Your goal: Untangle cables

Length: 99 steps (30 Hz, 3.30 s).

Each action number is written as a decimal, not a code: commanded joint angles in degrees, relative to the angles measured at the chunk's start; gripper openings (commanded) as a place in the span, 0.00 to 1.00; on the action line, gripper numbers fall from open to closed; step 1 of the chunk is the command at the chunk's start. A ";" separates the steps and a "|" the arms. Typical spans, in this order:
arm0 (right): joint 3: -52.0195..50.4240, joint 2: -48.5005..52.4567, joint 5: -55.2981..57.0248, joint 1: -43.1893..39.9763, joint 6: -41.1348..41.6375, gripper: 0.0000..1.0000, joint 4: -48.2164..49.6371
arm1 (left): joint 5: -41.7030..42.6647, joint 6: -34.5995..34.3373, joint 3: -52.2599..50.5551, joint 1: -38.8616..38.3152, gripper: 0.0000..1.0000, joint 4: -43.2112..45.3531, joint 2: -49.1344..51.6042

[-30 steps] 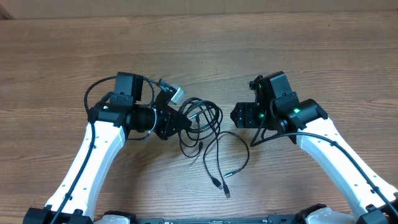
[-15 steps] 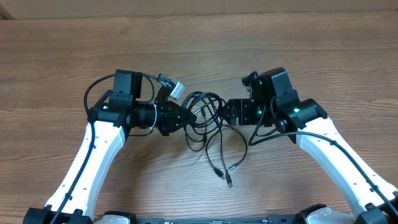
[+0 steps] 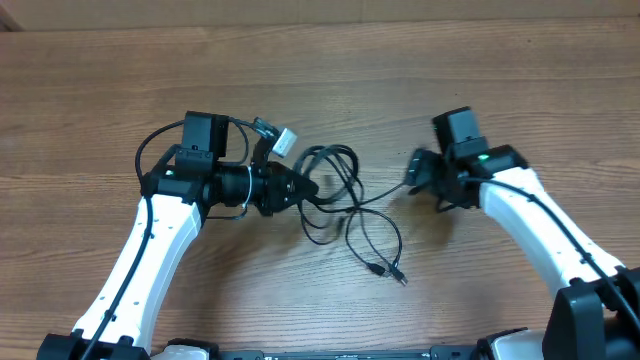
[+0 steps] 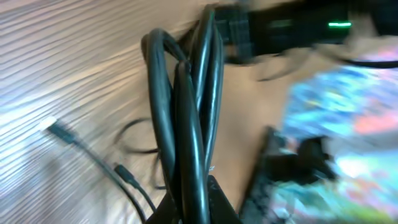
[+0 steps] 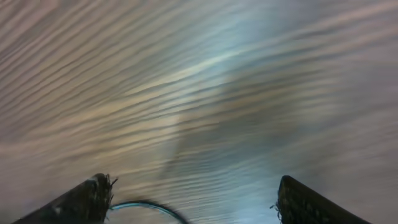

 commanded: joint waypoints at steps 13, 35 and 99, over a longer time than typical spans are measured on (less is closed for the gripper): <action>1.68 -5.64 -27.69 -2.19 -20.20 0.84 -1.57 | -24.35 -6.95 0.66 0.68 0.04 3.54 -1.01; 1.70 -13.94 -47.34 5.40 -42.25 0.81 10.60 | -8.11 25.31 12.52 0.57 0.04 -24.92 -1.40; 1.60 -8.31 -57.61 7.02 -50.64 0.04 18.53 | -3.52 32.89 12.52 0.59 0.09 -28.02 -1.38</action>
